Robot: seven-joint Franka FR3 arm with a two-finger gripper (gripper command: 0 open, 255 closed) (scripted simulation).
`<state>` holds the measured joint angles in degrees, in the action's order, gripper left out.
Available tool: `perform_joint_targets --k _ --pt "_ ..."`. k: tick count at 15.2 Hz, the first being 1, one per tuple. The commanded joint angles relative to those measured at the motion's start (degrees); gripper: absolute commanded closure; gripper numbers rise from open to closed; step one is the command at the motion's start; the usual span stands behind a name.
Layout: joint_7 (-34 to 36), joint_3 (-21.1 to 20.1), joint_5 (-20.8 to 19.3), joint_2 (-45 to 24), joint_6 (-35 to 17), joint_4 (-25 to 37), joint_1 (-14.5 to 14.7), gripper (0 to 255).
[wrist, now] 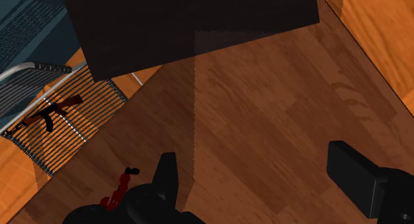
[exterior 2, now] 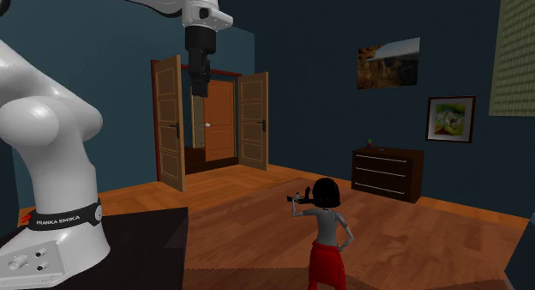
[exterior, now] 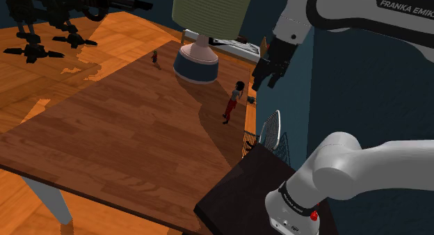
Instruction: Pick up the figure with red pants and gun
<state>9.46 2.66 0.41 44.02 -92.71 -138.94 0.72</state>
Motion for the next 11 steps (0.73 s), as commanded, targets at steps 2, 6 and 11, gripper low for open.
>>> perform_joint_targets --k 2,6,11 --pt "-0.9 0.8 -0.8 -1.0 -1.5 -0.3 -0.4 0" --pt "-4.3 3.9 -3.6 -5.8 -7.7 -0.7 -1.9 0" --pt "-8.4 7.8 -6.3 -13.0 -15.4 0.3 -3.5 0"
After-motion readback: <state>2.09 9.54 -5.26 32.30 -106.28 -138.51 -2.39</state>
